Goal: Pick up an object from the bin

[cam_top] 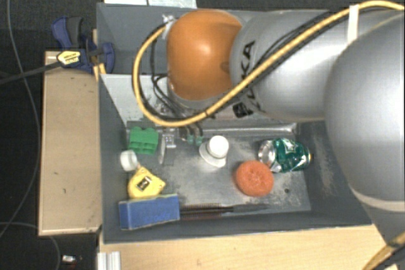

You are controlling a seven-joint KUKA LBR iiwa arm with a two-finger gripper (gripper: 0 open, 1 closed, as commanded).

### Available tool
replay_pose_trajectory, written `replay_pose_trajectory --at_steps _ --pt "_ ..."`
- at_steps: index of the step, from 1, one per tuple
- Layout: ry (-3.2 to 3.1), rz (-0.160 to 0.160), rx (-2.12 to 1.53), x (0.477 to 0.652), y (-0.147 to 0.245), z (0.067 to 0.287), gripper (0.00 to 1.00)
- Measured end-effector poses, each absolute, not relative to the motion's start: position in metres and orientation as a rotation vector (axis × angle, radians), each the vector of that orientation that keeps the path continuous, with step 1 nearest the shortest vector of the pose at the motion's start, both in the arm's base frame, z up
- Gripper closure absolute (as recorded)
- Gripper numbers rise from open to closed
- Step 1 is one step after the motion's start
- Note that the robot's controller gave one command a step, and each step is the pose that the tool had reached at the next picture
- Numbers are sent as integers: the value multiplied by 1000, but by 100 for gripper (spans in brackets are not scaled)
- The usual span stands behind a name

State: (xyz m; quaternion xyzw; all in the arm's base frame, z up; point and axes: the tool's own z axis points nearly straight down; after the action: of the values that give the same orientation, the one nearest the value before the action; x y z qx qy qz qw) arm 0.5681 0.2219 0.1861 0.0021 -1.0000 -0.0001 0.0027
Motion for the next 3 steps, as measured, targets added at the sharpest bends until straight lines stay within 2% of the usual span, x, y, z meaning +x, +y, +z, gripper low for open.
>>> replay_pose_trajectory --at_steps 1,2,3 --pt "-3144 -3 -1 570 221 191 0" --pt "-3144 -5 -123 557 172 129 0" --pt "-3143 -7 -211 551 174 111 0"
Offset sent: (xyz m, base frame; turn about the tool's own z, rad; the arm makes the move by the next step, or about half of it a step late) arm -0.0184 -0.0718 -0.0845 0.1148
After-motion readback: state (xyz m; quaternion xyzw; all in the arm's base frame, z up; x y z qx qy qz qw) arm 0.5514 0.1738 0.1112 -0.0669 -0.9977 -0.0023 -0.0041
